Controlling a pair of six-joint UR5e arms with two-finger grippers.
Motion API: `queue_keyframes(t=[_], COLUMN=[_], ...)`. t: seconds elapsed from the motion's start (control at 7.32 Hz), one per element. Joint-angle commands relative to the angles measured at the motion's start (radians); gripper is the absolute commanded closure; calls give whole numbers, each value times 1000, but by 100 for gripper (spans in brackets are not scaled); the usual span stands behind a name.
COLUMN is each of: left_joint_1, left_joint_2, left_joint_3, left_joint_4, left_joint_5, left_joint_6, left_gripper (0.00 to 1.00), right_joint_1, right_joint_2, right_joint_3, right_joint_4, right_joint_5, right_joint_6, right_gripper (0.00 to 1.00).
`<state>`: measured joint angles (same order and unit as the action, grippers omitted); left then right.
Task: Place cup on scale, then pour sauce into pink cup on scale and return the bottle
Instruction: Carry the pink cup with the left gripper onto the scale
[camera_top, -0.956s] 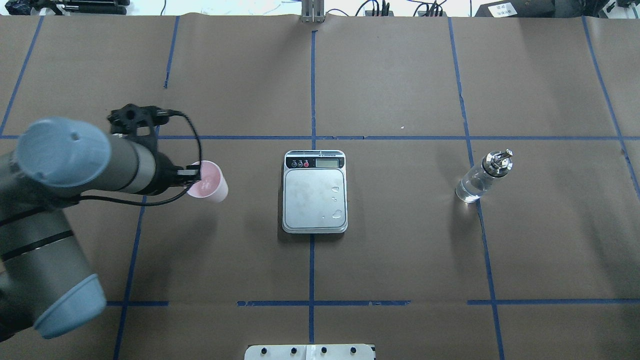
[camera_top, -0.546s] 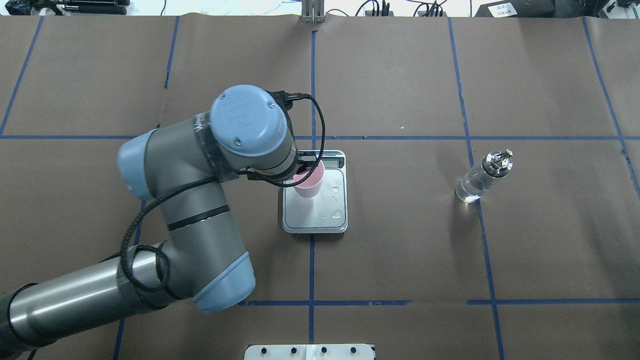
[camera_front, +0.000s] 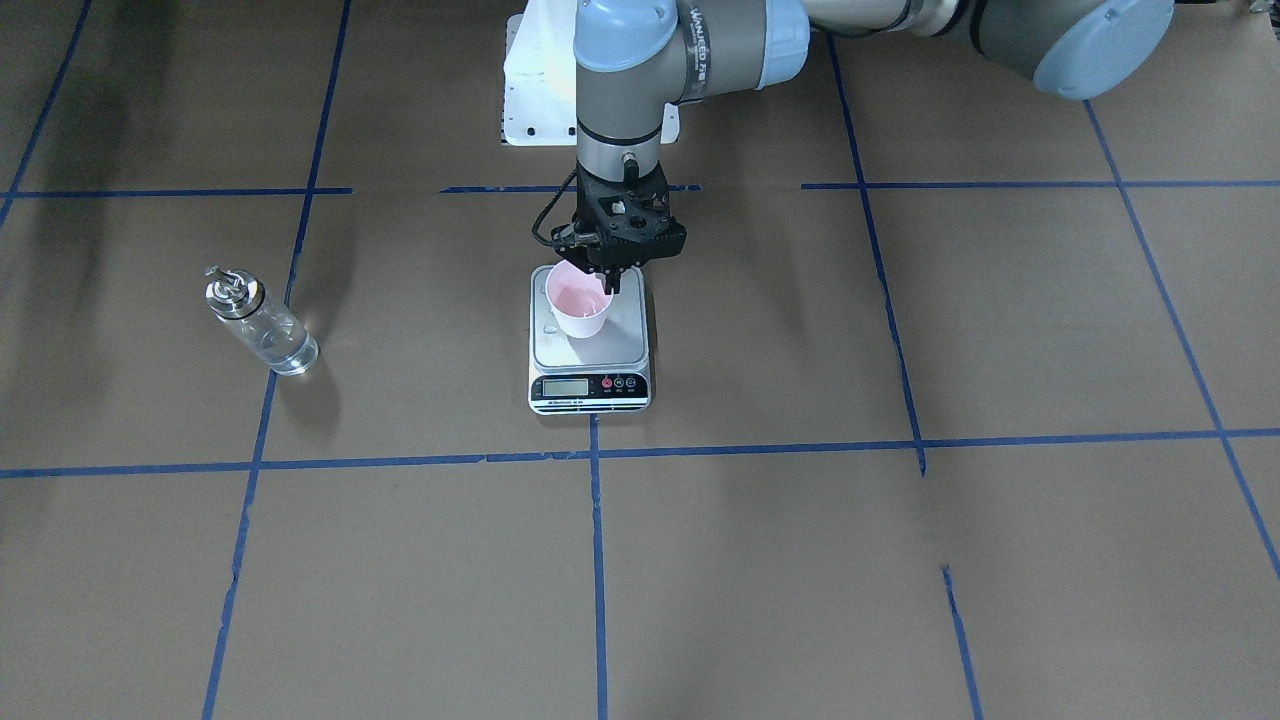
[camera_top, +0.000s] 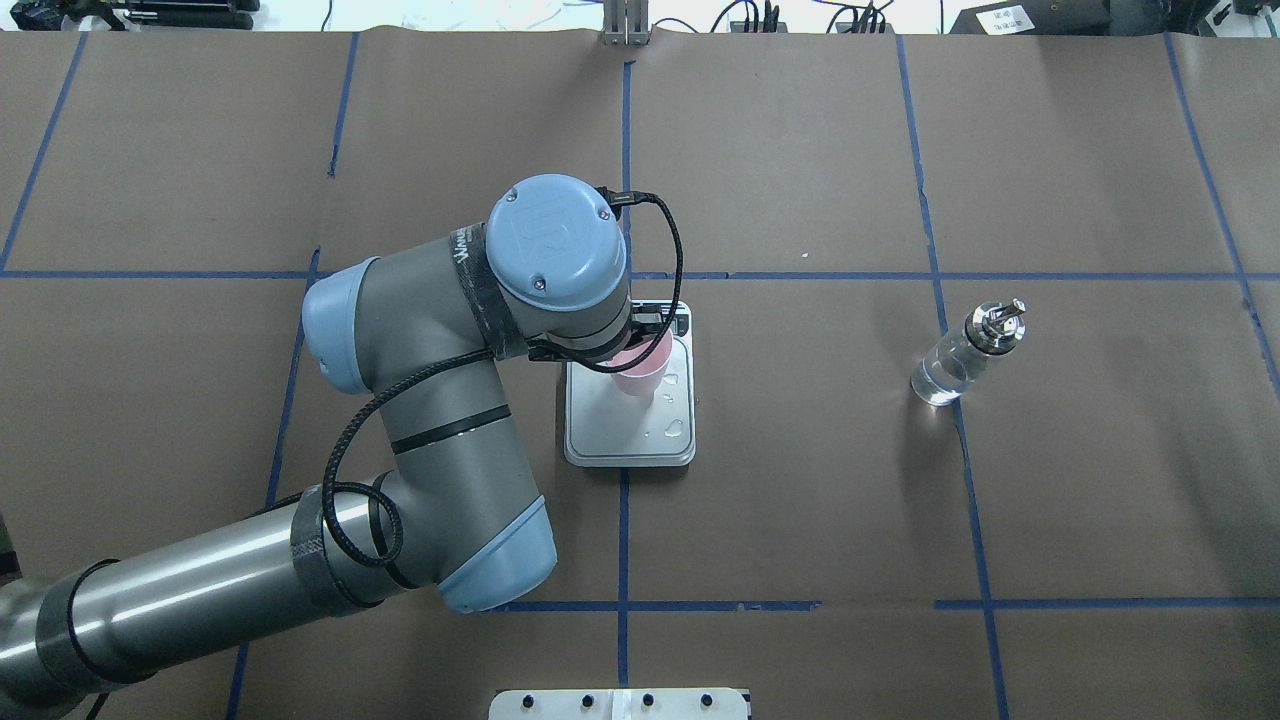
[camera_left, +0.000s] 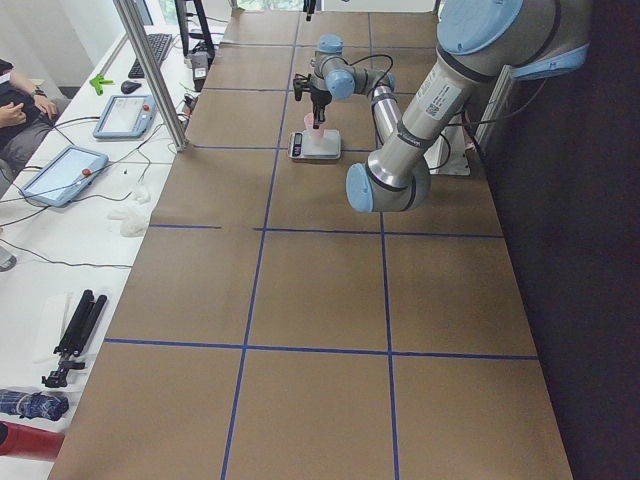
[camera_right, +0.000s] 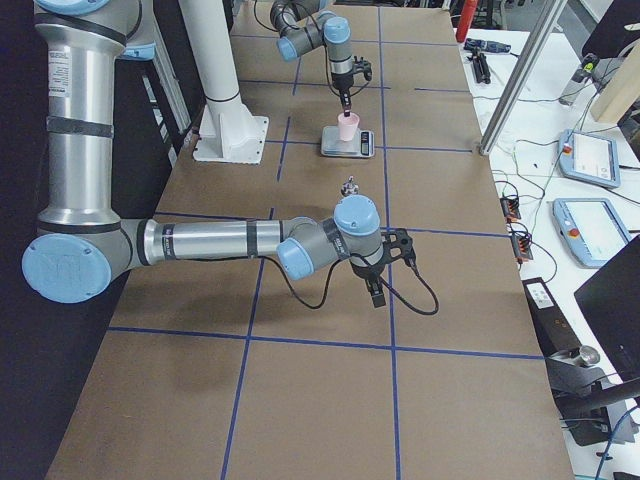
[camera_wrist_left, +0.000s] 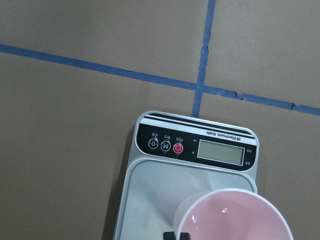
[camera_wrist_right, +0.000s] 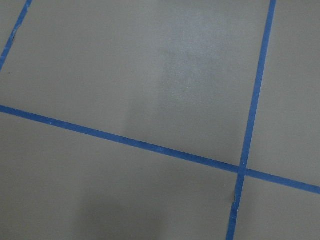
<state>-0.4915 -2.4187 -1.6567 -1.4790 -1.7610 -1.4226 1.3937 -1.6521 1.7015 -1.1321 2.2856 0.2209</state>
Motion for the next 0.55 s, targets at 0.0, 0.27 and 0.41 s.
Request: queue_keyframes(t=[0.0,0.27,0.41], left_joint_1=[2,2,-1], left_joint_2=[9,41,43], left_joint_3=[0,-2,-11], left_joint_4=[-9,-53,-53], left_joint_5=[0,0,0], left_joint_6=[8,13,28], left_gripper=[86,67,50], right_joint_1=[1,-1,-1], right_joint_2=[0,0,0], right_joint_3=[-2,-2,0], right_joint_4=[0,0,0], right_joint_5=[0,0,0], right_joint_6=[0,-2,0], right_gripper=[0,0,0])
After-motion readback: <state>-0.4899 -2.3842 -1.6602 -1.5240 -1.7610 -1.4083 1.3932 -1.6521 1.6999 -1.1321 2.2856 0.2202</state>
